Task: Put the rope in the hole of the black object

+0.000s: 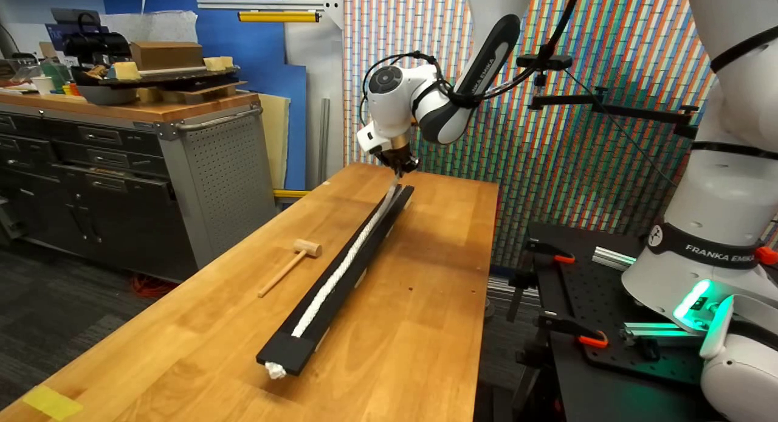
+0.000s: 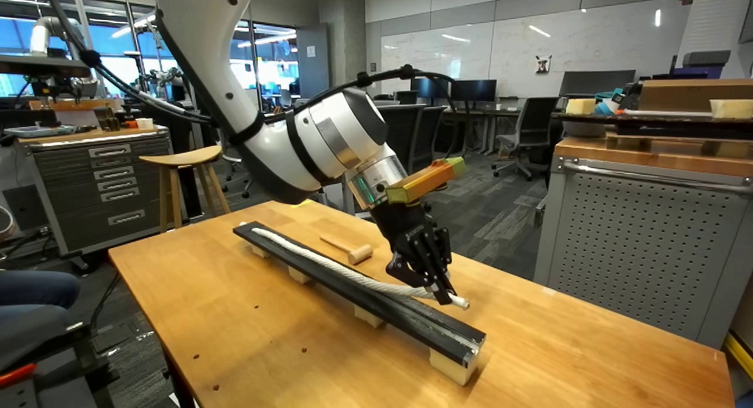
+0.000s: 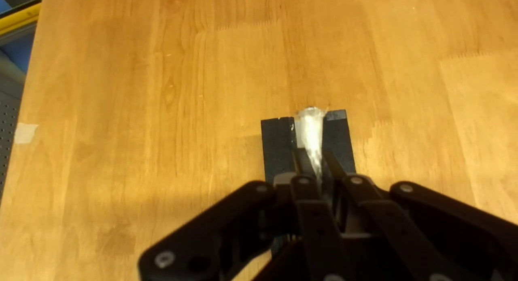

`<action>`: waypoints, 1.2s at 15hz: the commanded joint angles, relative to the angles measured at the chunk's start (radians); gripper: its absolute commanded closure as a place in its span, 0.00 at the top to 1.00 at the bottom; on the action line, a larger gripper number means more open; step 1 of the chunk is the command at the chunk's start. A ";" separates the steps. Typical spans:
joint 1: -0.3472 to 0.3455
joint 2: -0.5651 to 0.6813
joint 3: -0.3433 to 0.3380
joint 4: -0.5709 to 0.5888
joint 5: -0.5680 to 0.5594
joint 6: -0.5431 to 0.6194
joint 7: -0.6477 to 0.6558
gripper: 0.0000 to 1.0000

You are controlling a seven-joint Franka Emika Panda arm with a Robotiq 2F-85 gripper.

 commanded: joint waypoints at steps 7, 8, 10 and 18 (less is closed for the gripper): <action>-0.011 0.078 -0.001 0.074 0.027 -0.025 -0.038 0.03; -0.011 0.088 -0.002 0.083 0.025 -0.022 -0.035 0.03; -0.011 0.105 0.000 0.097 0.027 -0.024 -0.043 0.03; -0.014 0.119 -0.004 0.101 0.018 -0.023 -0.046 0.03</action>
